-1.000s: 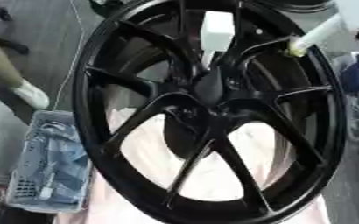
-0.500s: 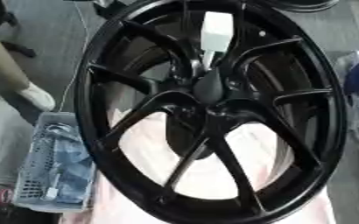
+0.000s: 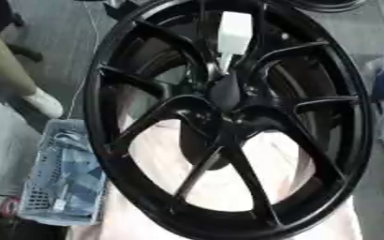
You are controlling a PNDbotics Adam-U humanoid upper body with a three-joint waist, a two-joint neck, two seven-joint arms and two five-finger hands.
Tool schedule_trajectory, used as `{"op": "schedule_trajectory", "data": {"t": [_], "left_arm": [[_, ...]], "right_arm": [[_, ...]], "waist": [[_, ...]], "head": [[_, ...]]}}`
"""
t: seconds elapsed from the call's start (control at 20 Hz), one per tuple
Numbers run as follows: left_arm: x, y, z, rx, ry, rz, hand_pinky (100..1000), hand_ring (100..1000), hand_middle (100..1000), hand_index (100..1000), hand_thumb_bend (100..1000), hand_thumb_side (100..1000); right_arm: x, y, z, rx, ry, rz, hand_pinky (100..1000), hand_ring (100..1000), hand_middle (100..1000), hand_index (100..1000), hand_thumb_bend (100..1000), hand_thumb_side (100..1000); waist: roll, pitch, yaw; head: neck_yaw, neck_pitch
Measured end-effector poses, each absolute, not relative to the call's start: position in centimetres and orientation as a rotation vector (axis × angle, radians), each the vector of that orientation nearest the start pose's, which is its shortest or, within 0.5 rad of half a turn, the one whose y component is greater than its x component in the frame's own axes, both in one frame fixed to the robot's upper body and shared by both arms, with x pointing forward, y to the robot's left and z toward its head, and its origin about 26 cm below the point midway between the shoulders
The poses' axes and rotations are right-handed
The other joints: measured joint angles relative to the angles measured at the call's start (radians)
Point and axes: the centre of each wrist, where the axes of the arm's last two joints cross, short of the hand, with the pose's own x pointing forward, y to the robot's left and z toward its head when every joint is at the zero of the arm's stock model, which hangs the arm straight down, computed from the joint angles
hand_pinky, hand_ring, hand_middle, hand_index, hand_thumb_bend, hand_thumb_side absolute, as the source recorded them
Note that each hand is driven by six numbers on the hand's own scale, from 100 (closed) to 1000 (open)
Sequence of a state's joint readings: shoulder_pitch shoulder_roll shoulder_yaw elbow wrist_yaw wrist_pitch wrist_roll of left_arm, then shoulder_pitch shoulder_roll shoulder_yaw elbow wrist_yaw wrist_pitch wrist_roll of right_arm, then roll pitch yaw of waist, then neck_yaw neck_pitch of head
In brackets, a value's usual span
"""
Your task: Pull the pin out of the wheel hub.
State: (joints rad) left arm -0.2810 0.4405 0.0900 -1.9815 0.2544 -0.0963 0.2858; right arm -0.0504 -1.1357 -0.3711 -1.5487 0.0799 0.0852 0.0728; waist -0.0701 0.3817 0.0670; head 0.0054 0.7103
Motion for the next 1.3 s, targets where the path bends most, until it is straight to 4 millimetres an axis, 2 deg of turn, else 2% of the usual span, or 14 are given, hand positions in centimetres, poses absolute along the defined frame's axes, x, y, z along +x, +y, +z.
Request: {"op": "schedule_trajectory", "data": {"t": [0.15, 0.25, 0.3, 0.35, 0.4, 0.5, 0.75, 1.0, 1.15, 1.3], "left_arm": [[29.8, 30.1, 21.2, 0.183, -2.37, 0.058, 732, 652, 513, 696, 100, 698], [29.8, 30.1, 21.2, 0.182, -2.37, 0.059, 732, 653, 513, 696, 100, 697], [29.8, 30.1, 21.2, 0.182, -2.37, 0.059, 733, 653, 513, 696, 100, 697], [29.8, 30.1, 21.2, 0.182, -2.37, 0.059, 733, 653, 513, 696, 100, 697], [29.8, 30.1, 21.2, 0.182, -2.37, 0.059, 733, 653, 513, 696, 100, 697], [29.8, 30.1, 21.2, 0.182, -2.37, 0.059, 733, 653, 513, 696, 100, 697], [29.8, 30.1, 21.2, 0.182, -2.37, 0.059, 734, 654, 513, 696, 100, 698], [29.8, 30.1, 21.2, 0.182, -2.369, 0.058, 734, 654, 513, 696, 100, 697], [29.8, 30.1, 21.2, 0.182, -2.369, 0.059, 735, 654, 513, 696, 100, 696], [29.8, 30.1, 21.2, 0.181, -2.369, 0.058, 735, 654, 513, 696, 100, 695]], "right_arm": [[25.2, -53.9, 25.4, -1.244, -1.343, 0.553, 741, 786, 670, 694, 236, 100], [24.7, -54.9, 23.7, -1.263, -1.273, 0.492, 763, 843, 763, 778, 262, 100], [24.5, -55.2, 22.8, -1.265, -1.244, 0.464, 778, 874, 804, 819, 304, 100], [24.4, -55.4, 22.1, -1.262, -1.218, 0.443, 785, 895, 830, 842, 314, 124], [24.2, -55.5, 21.5, -1.254, -1.199, 0.426, 787, 910, 848, 856, 313, 202], [24.1, -55.5, 20.7, -1.235, -1.178, 0.398, 794, 933, 877, 879, 315, 285], [23.8, -55.5, 19.7, -1.211, -1.173, 0.358, 784, 923, 867, 871, 299, 305], [23.9, -55.1, 19.8, -1.224, -1.219, 0.33, 753, 882, 820, 830, 216, 276], [24.1, -54.3, 20.2, -1.24, -1.285, 0.317, 731, 854, 791, 801, 152, 249], [24.5, -52.6, 21.0, -1.248, -1.392, 0.303, 703, 829, 758, 768, 100, 236]], "waist": [[0.0, 0.0, -0.001], [0.001, 0.0, 0.0], [0.001, 0.0, 0.001], [0.001, 0.0, 0.001], [0.003, -0.001, 0.001], [0.006, -0.004, 0.001], [0.007, -0.006, -0.002], [0.011, -0.006, -0.005], [0.013, -0.006, -0.005], [0.016, -0.006, -0.005]], "head": [[0.009, 0.0], [0.011, -0.001], [0.011, -0.001], [0.011, -0.001], [0.012, -0.001], [0.013, -0.001], [0.013, -0.001], [0.013, -0.001], [0.013, -0.001], [0.013, -0.001]]}}
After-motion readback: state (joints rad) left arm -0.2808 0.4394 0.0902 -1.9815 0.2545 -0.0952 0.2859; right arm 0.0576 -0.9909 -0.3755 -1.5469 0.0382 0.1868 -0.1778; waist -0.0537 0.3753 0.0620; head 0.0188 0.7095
